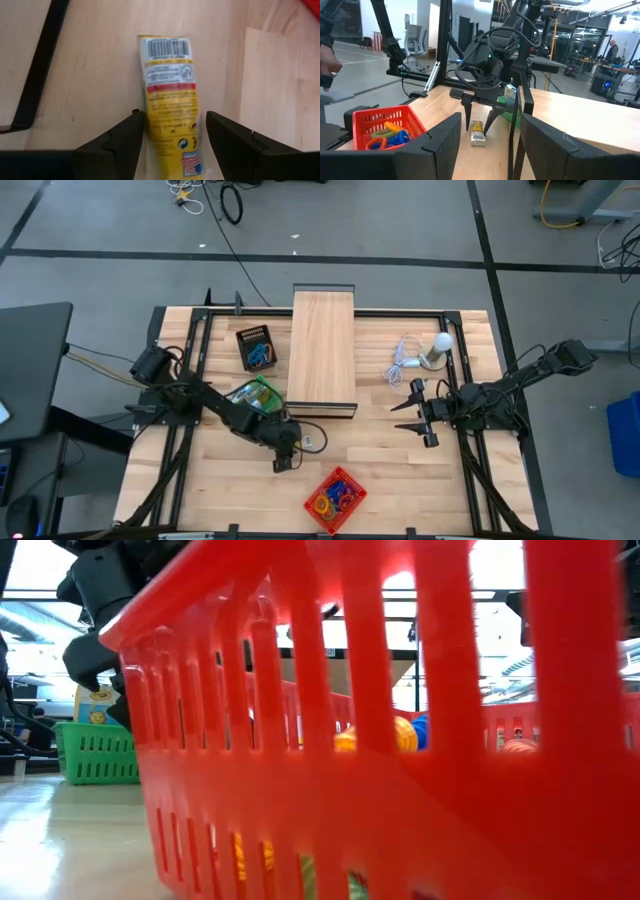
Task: Pick & Place Office Desk Supplies
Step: Put the small yellow crayon box into the green basket
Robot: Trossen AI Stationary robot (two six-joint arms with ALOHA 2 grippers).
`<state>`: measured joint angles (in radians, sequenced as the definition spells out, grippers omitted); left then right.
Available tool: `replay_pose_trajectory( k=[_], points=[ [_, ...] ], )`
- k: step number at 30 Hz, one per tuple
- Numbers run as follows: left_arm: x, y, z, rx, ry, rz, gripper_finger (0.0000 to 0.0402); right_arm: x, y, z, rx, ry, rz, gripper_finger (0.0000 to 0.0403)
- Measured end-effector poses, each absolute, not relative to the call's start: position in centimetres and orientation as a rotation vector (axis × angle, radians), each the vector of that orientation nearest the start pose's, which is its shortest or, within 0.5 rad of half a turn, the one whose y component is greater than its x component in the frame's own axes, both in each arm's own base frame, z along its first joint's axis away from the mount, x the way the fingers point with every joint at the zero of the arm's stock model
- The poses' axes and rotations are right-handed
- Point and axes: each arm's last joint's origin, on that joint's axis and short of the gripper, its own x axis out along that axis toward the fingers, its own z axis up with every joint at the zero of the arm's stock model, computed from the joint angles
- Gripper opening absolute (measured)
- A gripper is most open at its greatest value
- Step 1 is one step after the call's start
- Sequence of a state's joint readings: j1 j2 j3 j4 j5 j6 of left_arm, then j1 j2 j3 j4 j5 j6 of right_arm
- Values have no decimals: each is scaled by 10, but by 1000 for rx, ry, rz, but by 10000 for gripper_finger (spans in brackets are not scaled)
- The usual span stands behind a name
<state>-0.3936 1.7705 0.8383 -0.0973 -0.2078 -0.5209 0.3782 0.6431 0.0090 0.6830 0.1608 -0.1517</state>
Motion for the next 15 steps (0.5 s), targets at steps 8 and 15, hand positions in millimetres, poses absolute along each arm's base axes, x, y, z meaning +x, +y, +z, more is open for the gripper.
replay_pose_trajectory(
  k=[8,15],
  points=[
    [293,-124,118,-93,959,110,185,130,47,170,-141,-64,213,210],
    [286,-147,121,24,864,92,55,130,47,170,-137,-64,213,210]
  ],
)
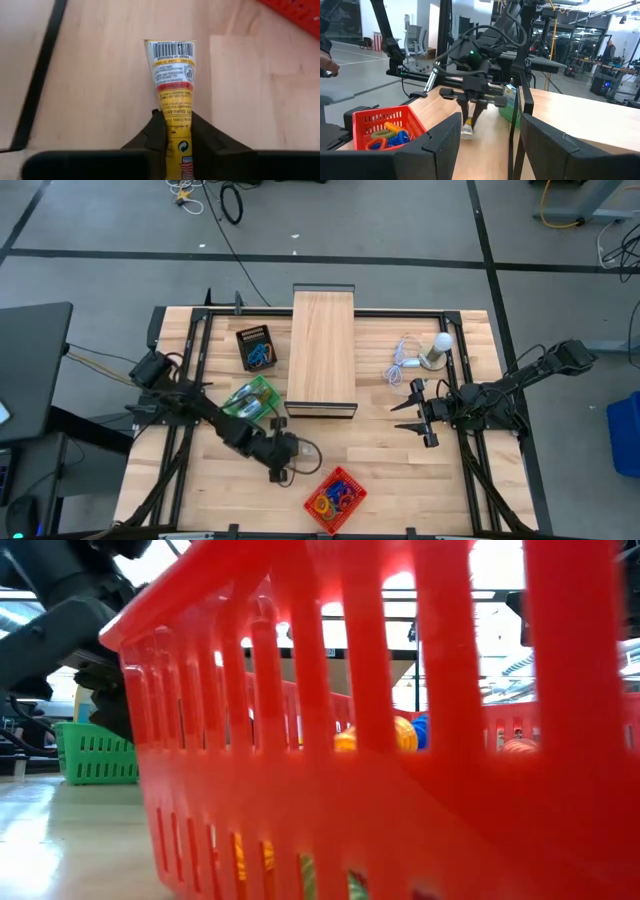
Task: Pick & Place Office Desk Supplies
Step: Put the small yellow crayon box into the green basket
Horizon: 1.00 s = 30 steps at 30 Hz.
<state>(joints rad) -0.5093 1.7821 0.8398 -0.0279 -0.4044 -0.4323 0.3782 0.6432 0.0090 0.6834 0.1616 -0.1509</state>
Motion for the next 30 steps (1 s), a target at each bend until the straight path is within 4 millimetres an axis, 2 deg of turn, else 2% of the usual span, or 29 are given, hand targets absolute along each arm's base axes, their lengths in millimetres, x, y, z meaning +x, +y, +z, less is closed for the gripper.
replay_pose_trajectory(
  k=[8,14,20,24,27,30],
  points=[
    [276,-167,127,76,734,187,52,130,46,170,-134,-60,180,210],
    [268,-183,146,79,540,287,52,130,46,169,-129,-57,180,210],
    [251,-189,176,96,368,404,52,130,46,169,-130,-53,179,210],
    [248,-189,196,106,356,312,52,130,46,169,-131,-52,177,210],
    [249,-192,218,88,310,126,52,130,46,169,-131,-52,177,210],
    [249,-195,245,88,190,-82,52,130,46,169,-132,-48,178,210]
  ],
)
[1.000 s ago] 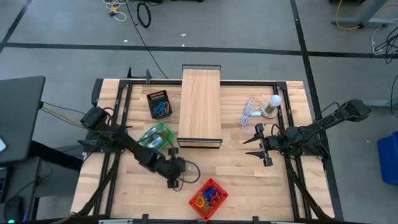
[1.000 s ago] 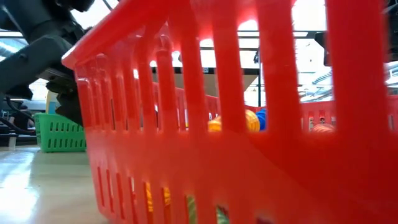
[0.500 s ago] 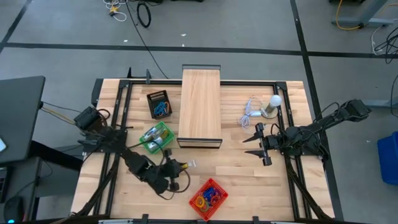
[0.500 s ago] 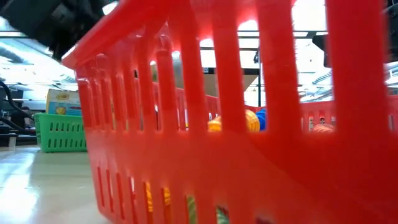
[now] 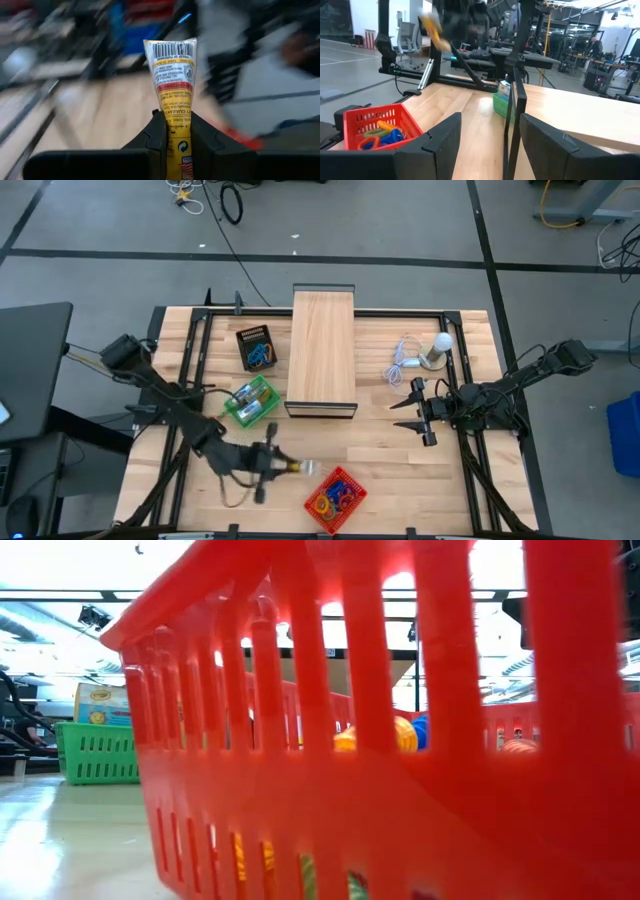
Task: Pick & Place Office Desk Supplies
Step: Put the small yellow crayon box into the green basket
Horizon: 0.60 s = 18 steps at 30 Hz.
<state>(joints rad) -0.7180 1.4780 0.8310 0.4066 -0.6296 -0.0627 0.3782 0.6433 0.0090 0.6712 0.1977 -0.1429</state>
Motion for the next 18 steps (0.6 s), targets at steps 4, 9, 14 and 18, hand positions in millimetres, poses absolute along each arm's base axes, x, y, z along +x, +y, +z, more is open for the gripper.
replay_pose_trajectory(
  k=[4,9,14,18],
  points=[
    [241,-187,270,140,98,-195,52,130,46,169,-132,-48,178,210],
    [218,-163,263,106,1,-224,52,130,46,168,-126,-46,182,210],
    [187,-131,234,29,-41,-160,52,130,46,168,-127,-39,182,210],
    [165,-109,215,-40,-26,-33,52,130,46,168,-128,-38,182,210]
  ],
)
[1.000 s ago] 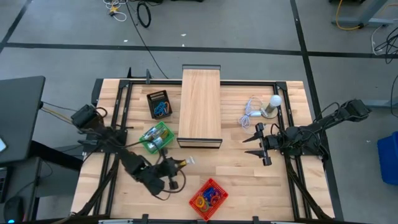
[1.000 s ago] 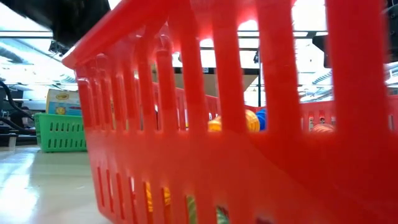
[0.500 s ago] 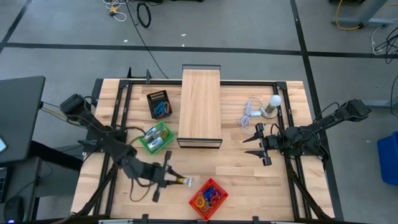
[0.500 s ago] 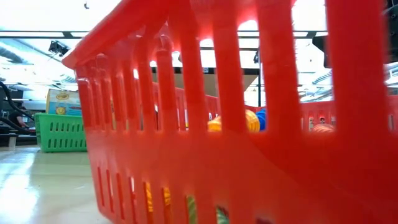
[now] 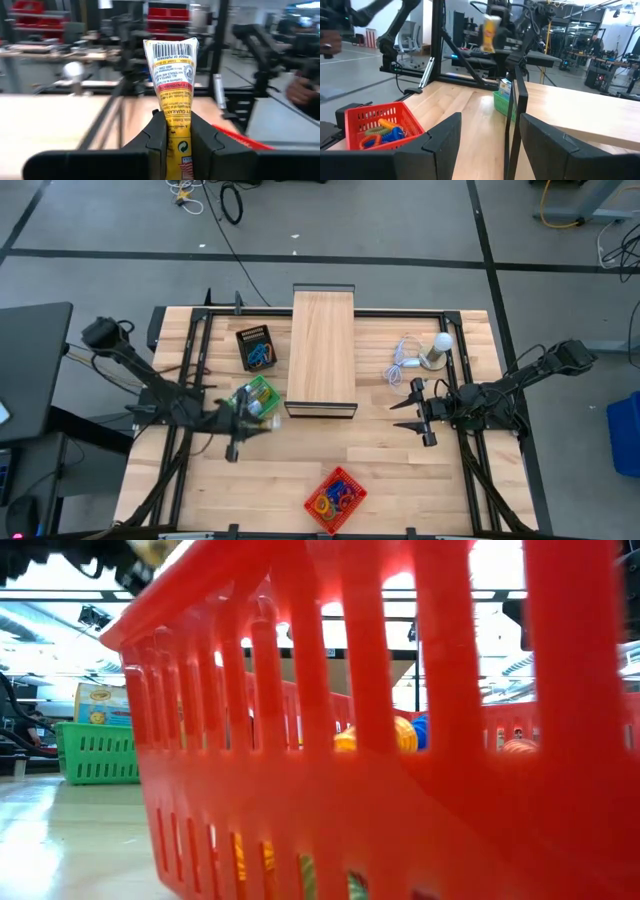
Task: Pick & Place Office Desk Supplies
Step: Put the small yellow crayon box into the green basket
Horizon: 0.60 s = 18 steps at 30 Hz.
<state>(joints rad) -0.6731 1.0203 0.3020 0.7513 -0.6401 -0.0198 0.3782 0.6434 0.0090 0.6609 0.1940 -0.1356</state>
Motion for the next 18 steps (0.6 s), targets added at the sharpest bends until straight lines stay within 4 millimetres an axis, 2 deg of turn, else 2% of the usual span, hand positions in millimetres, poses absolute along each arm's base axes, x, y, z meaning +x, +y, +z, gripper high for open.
replay_pose_trajectory(
  k=[8,13,18],
  points=[
    [143,-87,200,-35,60,150,52,130,46,168,-122,-37,182,210],
    [141,-84,204,15,34,231,52,130,46,167,-120,-36,182,210],
    [140,-79,198,9,61,410,52,130,46,167,-119,-37,182,210]
  ],
)
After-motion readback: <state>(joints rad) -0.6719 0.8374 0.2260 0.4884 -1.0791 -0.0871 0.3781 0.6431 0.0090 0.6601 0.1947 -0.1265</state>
